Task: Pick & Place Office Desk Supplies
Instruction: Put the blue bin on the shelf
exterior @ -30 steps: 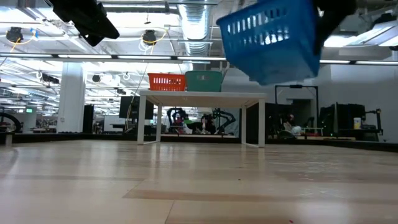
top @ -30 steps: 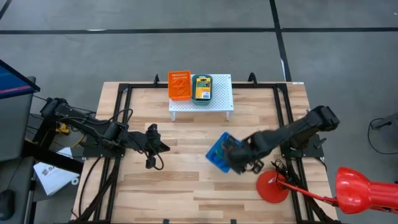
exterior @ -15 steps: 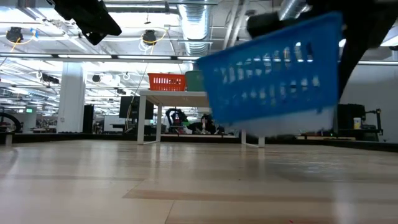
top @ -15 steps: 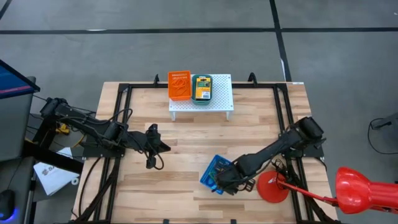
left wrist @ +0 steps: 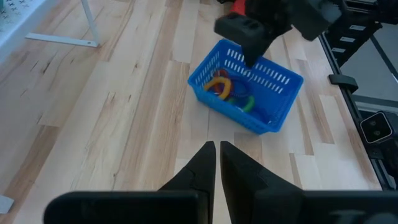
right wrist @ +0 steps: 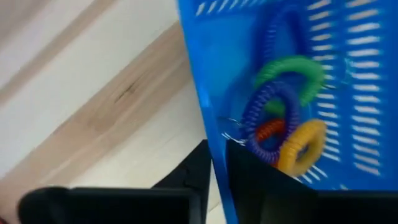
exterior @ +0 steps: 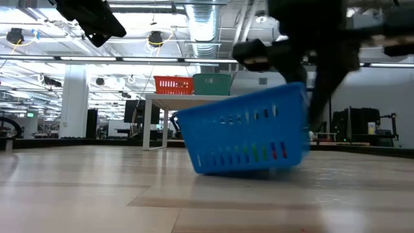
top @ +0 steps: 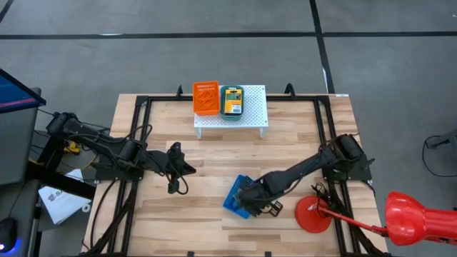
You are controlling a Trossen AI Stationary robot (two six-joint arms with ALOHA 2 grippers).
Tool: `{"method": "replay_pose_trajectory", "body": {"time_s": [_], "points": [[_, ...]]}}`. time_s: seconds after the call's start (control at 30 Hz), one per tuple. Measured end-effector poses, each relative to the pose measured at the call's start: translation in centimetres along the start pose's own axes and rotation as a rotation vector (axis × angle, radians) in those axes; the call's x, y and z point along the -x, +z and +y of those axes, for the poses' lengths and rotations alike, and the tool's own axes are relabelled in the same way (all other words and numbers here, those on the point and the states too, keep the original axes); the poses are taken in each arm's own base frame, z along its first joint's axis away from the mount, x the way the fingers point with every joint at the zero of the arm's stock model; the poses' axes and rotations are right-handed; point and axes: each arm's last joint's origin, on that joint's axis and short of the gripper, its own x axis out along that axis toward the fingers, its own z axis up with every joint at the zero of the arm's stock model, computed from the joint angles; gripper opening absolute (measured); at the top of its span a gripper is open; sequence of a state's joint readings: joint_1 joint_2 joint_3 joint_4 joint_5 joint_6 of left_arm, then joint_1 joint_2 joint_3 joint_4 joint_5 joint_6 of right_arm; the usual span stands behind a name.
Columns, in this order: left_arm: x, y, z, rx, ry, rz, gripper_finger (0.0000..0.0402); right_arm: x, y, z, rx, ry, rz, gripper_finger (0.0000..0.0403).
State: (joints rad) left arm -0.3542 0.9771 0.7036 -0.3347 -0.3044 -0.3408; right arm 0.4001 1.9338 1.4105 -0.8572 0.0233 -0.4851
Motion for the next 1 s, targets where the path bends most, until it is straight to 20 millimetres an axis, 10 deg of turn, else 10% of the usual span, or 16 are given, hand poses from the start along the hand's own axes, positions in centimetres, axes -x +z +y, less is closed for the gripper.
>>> {"method": "replay_pose_trajectory", "body": {"time_s": [0.53, 0.87, 1.0], "points": [[0.0, 0.0, 0.0, -0.003, 0.001, 0.001, 0.0017, 2.7, -1.2, -1.1, -0.355, 0.004, -0.044, 0.0156], [0.0, 0.0, 0.0, -0.003, 0.001, 0.001, 0.0017, 2.7, -2.5, -2.8, -1.132, 0.004, -0.018, 0.0165], [0.0, 0.0, 0.0, -0.011, 0.0, 0.001, 0.0017, 2.7, -1.9, -3.3, -1.167, -0.027, -0.105, 0.0151]]}}
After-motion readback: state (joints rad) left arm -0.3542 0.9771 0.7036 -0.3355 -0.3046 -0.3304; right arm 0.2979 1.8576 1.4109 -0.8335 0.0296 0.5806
